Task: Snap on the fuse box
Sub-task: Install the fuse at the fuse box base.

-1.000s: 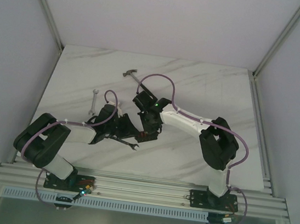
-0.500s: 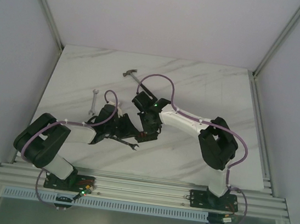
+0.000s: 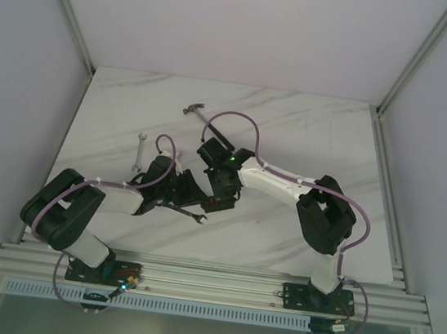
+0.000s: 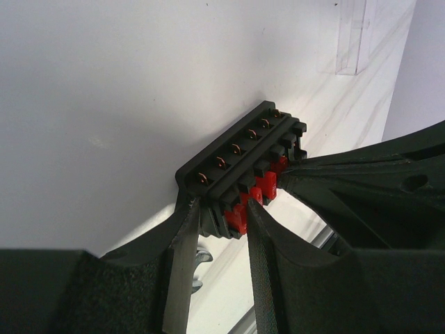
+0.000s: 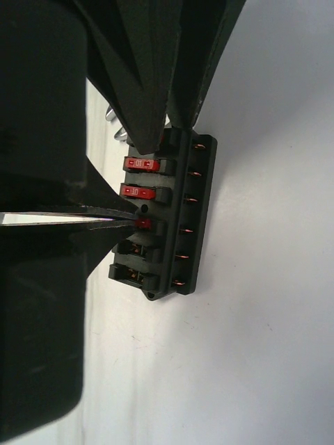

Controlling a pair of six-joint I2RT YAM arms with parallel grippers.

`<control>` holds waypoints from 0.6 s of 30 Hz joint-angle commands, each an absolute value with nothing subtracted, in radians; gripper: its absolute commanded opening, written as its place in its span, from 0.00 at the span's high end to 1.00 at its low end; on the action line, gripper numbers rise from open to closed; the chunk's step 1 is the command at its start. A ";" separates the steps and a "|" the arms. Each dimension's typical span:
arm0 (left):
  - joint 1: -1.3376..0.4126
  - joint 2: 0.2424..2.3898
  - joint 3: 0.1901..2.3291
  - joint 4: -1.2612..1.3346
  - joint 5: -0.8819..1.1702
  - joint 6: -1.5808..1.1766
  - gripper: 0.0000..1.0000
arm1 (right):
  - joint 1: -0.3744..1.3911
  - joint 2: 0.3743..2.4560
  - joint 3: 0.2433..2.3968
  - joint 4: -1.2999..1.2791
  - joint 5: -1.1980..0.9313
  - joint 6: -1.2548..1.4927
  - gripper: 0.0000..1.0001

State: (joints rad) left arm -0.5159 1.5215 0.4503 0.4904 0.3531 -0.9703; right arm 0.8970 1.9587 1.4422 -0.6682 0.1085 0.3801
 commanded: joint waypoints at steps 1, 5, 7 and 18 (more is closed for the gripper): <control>-0.519 1.534 0.457 0.402 0.310 -0.928 0.58 | 0.888 2.056 1.289 -0.638 0.075 0.284 1.00; -0.519 1.532 0.481 0.362 0.296 -0.900 0.57 | 0.887 1.881 1.339 -0.584 -0.020 0.239 0.94; -0.518 1.541 0.498 0.349 0.297 -0.880 0.57 | 0.887 1.807 1.339 -0.532 -0.059 0.213 0.89; -0.504 1.590 0.601 0.256 0.321 -0.771 0.50 | 0.725 1.726 1.275 -0.329 -0.030 0.180 0.70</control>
State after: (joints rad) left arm -0.5148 1.5661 0.5739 0.3458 0.3401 -0.8341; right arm 0.7906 1.7004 1.3159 -0.4007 -0.0677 0.2111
